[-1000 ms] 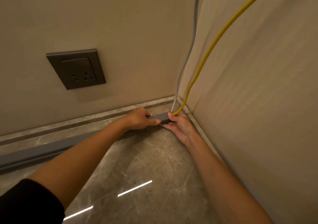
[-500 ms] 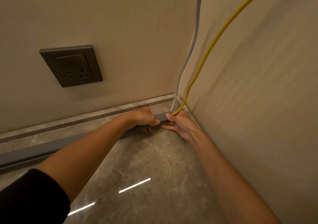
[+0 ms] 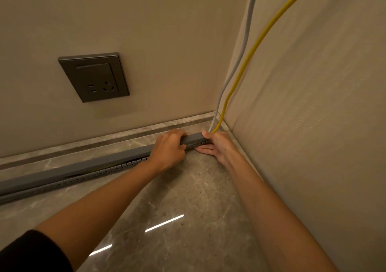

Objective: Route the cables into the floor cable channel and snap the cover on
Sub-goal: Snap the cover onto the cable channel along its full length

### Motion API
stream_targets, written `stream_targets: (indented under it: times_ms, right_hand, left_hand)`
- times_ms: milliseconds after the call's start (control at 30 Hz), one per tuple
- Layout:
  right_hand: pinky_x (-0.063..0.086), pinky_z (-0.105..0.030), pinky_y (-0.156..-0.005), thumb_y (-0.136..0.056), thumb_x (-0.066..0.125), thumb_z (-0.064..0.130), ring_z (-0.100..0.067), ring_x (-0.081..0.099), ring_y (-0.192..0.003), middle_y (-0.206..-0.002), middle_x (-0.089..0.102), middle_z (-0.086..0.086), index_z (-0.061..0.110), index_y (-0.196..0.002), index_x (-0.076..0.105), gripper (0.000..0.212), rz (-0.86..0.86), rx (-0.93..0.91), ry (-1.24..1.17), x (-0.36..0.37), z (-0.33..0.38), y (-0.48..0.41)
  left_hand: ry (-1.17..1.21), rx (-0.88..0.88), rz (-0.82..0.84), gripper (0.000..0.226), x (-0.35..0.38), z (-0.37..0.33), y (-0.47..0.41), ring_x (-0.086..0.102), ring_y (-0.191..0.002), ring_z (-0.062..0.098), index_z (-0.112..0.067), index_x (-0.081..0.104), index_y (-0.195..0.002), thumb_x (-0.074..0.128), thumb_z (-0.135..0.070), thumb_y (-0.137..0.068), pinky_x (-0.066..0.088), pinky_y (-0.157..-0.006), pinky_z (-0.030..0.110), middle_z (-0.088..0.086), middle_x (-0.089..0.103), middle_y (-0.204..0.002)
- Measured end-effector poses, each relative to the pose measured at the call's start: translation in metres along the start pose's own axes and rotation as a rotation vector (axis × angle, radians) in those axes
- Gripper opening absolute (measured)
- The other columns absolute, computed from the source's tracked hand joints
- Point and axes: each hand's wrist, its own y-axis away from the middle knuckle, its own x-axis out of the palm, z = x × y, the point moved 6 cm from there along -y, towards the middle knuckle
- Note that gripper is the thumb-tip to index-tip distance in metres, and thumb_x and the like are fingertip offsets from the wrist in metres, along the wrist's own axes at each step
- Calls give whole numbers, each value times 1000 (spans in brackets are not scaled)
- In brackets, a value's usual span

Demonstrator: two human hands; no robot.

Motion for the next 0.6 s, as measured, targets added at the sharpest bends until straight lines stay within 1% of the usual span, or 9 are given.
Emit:
stream_targets:
  times_ms: [67, 100, 233, 367, 500, 600]
  right_hand:
    - [50, -40, -81, -94, 49, 6, -36, 59, -90, -83, 55, -13, 1, -108, 44, 16, 10, 27, -9, -1, 0, 1]
    - [50, -40, -81, -94, 49, 6, -35, 59, -90, -84, 56, -14, 1, -108, 44, 16, 19, 39, -11, -1, 0, 2]
    - [49, -40, -81, -93, 50, 6, -29, 60, -73, -84, 57, -15, 1, -110, 45, 19, 32, 40, -4, -2, -1, 3]
    - [49, -41, -83, -93, 50, 7, -30, 61, -77, -84, 58, -15, 1, -110, 46, 18, 46, 30, -14, -2, -1, 3]
    - [49, -40, -83, -92, 52, 10, -27, 60, -73, -84, 58, -14, 1, -107, 48, 17, 52, 33, -8, -2, -1, 3]
    - [49, -40, -83, -92, 53, 10, -27, 61, -71, -83, 59, -14, 2, -103, 49, 14, 50, 30, -13, -3, -2, 3]
  left_hand:
    - [-11, -7, -11, 33, 4, -4, 0, 53, -115, 29, -10, 54, -121, 53, -16, -89, 42, -99, 41, 10, 58, -126]
    - [-11, -7, -12, 32, 5, -5, -1, 53, -114, 29, -10, 54, -121, 53, -18, -90, 43, -98, 41, 11, 58, -125]
    - [-20, -8, 17, 31, 11, -11, -6, 53, -112, 31, -7, 54, -119, 53, -15, -89, 44, -96, 41, 15, 57, -123]
    - [-136, 48, 50, 35, 17, -17, -7, 50, -113, 34, -5, 47, -126, 48, -12, -91, 43, -94, 43, 17, 52, -124]
    - [-209, 68, 69, 34, 18, -17, -9, 51, -110, 36, -4, 48, -125, 46, -16, -93, 44, -91, 44, 19, 52, -121]
    - [-226, 74, 66, 30, 20, -21, -9, 50, -110, 36, -2, 48, -121, 45, -14, -94, 42, -89, 44, 19, 52, -120]
